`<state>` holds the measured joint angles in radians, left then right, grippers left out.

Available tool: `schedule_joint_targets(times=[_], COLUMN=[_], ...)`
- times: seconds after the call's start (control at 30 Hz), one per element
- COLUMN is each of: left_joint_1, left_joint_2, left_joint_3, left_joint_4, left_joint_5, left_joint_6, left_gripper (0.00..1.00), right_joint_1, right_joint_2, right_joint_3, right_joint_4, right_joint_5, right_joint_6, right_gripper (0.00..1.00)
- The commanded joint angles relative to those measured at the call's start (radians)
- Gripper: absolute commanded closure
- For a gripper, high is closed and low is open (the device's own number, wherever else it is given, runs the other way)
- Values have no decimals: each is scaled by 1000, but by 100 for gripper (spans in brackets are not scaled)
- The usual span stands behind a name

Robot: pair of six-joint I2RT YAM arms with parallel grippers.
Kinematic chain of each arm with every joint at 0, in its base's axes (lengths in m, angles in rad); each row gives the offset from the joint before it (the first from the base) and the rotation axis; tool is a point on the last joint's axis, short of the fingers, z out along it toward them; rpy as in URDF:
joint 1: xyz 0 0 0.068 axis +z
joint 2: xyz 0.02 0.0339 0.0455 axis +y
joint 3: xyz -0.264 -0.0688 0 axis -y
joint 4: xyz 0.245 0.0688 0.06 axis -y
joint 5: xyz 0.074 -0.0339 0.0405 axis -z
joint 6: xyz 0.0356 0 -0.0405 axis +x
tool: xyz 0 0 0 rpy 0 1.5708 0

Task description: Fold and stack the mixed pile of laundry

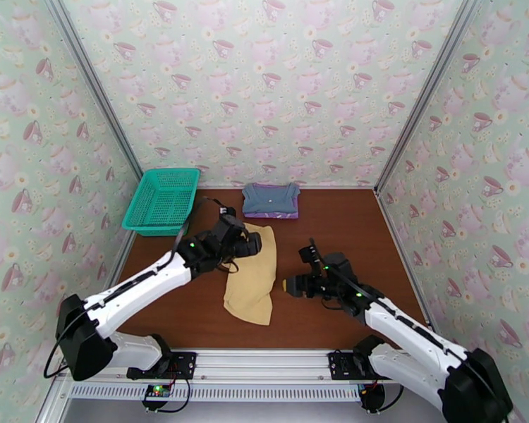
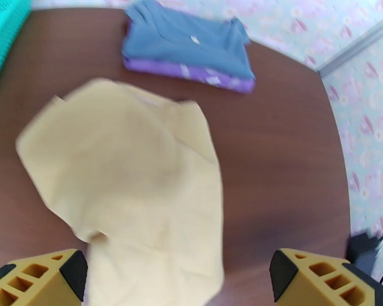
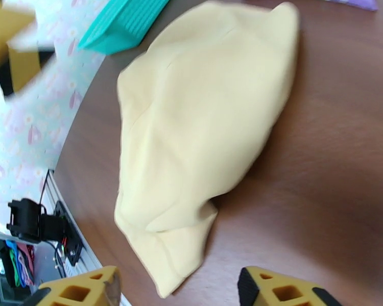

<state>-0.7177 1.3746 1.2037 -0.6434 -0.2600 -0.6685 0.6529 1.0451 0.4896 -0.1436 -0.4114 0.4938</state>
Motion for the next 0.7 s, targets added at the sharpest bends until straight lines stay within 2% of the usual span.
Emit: schedule_joint_targets(times=[0.0, 0.1, 0.23, 0.33, 0.4, 0.47, 0.53, 0.6, 0.67], left_joint_1=[46, 58, 57, 17, -60, -165, -277, -381, -448], left_joint_2=[-23, -63, -81, -82, -78, -75, -63, -27, 34], left_joint_3=[-55, -120, -156, -154, -133, -118, -108, -97, -81], left_joint_4=[-111, -81, -90, -95, -138, -183, -215, -224, -226], left_joint_5=[2, 34, 53, 107, 91, 33, -14, -19, 2], left_joint_6=[56, 60, 87, 152, 197, 229, 256, 267, 260], left_gripper=[0, 0, 1, 14, 22, 29, 34, 37, 37], right_joint_1=[134, 273, 372, 397, 394, 360, 281, 137, -33], right_joint_2=[94, 146, 205, 219, 153, 45, -77, -237, -333], right_joint_3=[31, 35, 33, 37, 47, 82, 115, 131, 151], right_joint_4=[17, 2, 20, 16, -59, -236, -402, -506, -559], right_joint_5=[158, 296, 382, 422, 496, 595, 660, 655, 589], right_joint_6=[128, 238, 384, 436, 438, 393, 338, 254, 162], right_gripper=[29, 27, 27, 28, 29, 28, 27, 26, 26])
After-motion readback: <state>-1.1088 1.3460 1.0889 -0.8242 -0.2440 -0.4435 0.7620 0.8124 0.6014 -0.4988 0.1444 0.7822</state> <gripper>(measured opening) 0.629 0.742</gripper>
